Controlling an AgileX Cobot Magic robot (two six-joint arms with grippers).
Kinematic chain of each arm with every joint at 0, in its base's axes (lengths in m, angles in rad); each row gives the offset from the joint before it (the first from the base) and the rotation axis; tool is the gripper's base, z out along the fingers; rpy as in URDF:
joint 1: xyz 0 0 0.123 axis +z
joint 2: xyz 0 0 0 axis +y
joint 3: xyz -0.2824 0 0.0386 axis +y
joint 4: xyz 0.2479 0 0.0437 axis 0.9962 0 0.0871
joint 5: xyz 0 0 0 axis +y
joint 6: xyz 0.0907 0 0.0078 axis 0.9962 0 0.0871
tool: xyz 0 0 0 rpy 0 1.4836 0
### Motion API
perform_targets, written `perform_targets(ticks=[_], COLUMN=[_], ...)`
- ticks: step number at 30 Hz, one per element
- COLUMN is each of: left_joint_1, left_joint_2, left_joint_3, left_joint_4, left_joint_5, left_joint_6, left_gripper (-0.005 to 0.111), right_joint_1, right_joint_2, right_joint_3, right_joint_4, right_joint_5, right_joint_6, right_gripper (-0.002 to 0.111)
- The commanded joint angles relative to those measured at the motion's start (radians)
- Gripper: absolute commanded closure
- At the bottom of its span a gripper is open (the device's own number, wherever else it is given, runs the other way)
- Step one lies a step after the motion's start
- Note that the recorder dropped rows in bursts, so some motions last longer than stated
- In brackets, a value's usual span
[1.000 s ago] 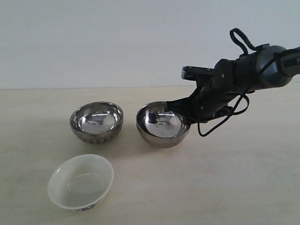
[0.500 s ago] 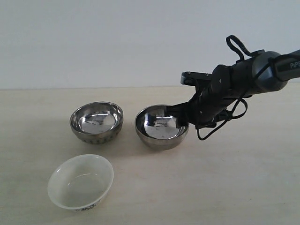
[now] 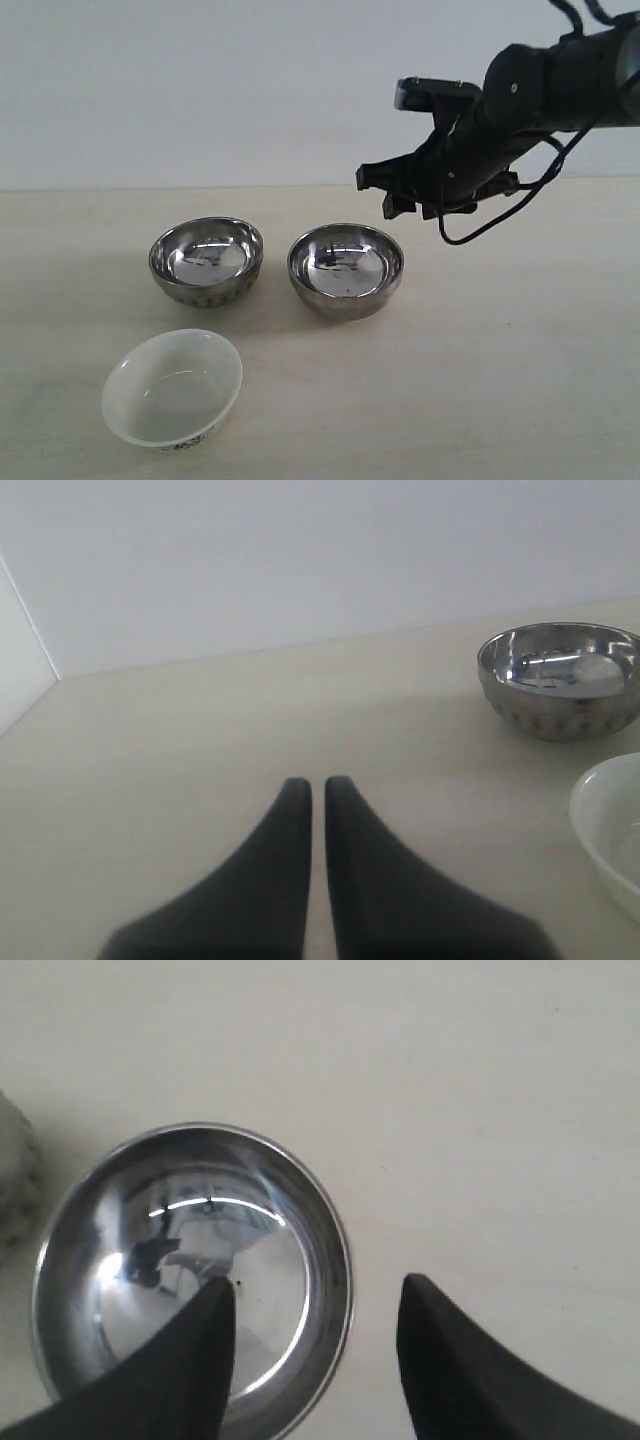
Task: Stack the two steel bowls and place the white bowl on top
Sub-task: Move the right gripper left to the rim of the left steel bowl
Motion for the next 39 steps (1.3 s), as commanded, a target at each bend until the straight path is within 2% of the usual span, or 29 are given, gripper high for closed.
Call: perform_targets(ticks=[1,7,13,22,31,39], left_joint_1=[0.0,0.0,0.0,0.0,0.0,0.0], left_joint_2=[-0.004,-0.004,-0.004,-0.004,-0.004,-0.004], left_joint_3=[0.003,0.003,0.003,0.003,0.003,0.003], left_joint_4=[-0.007,-0.007,-0.007,-0.007,-0.007,-0.007], left_joint_5=[-0.008,-0.008,-0.008,-0.006,-0.006,-0.006], left_joint_6=[-0.01,-0.01,-0.01,-0.01,-0.01,-0.01], left_gripper=[0.103,0.103,0.103,0.103,0.103,0.103], right_joint_1=[0.05,0.199,0.303,0.367,0.426,0.431], right_joint_2=[-0.059,-0.036,0.077,0.262,0.324,0.332], right_joint_3=[-0.002,-0.06,-0.28,-0.484,-0.506,-0.506], right_joint_4=[-0.008,-0.016,-0.032,-0.045,-0.088,-0.106], right_joint_5=[0.032,0.038,0.192,0.283,0.215,0.152], right_joint_6=[-0.01,-0.167,-0.131,-0.166,-0.213,-0.213], right_gripper=[0.065,0.065,0.065,0.065,0.065,0.065])
